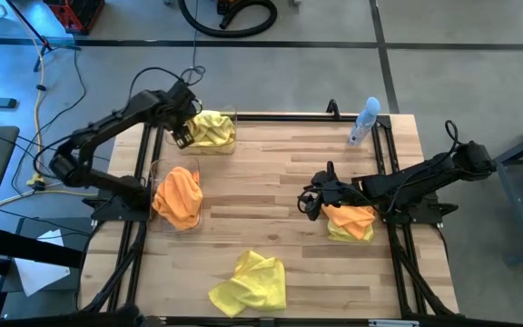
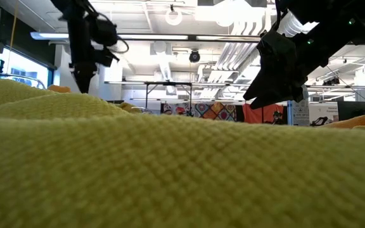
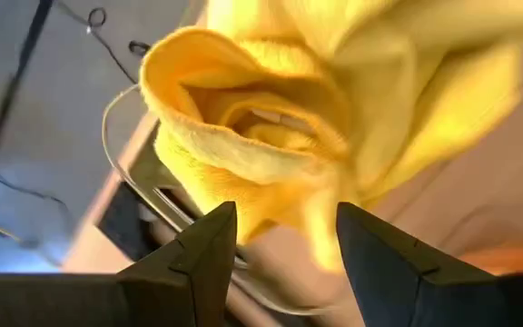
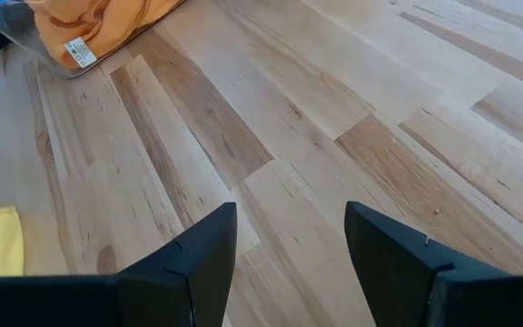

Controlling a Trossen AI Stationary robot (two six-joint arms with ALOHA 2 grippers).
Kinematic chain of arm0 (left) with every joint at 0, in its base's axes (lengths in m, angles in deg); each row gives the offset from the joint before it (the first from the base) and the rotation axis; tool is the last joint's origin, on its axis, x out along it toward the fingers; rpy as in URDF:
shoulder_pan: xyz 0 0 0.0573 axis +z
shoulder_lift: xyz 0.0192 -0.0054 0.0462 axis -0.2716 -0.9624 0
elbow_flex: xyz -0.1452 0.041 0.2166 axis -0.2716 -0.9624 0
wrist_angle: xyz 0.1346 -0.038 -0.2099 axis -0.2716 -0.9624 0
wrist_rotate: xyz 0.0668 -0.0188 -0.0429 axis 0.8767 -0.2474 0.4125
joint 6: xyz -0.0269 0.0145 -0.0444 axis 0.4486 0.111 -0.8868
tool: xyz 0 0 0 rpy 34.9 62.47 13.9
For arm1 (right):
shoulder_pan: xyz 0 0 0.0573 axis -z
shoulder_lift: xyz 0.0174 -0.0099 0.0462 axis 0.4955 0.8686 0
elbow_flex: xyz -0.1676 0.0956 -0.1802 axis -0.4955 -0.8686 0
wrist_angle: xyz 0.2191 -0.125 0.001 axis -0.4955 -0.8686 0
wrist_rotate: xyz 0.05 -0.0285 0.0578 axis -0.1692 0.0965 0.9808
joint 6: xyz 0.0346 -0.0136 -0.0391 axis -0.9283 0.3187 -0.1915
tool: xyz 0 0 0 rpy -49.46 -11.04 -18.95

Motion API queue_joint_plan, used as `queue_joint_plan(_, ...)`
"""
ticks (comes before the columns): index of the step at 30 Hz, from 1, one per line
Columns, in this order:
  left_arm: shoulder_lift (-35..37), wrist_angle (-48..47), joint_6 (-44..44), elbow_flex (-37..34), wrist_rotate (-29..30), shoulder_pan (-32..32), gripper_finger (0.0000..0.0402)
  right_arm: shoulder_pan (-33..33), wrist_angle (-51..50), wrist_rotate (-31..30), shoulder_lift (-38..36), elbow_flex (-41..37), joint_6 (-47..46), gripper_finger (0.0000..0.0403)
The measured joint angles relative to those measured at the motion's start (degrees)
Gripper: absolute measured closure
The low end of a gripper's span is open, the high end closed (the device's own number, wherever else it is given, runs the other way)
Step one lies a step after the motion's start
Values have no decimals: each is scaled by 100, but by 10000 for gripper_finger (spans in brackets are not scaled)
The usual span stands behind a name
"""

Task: Sort microfiber towel by color & place in baskets
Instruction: Put the orange microfiber towel into the bottom transparent bin

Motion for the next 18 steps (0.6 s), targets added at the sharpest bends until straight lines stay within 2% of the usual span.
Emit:
queue_joint_plan(2,188,-77,-774,0,-192,-144,222,11,2,0,1,0,0,202)
queue_joint_plan(5,420,-222,-1715,0,-798,-405,222,77,2,6,0,0,-15,202)
queue_joint_plan(7,578,-283,-2141,-13,-1193,-686,222,141,2,3,0,2,-24,202)
queue_joint_plan(9,749,-250,-2348,-80,-1309,-1118,222,192,2,1,0,0,-31,202)
queue_joint_plan(12,960,-204,-2649,-165,-1055,-1923,224,227,2,2,0,0,-42,202)
queue_joint_plan(18,1204,-108,-3627,-212,-34,-3639,234,227,3,2,0,1,-42,202)
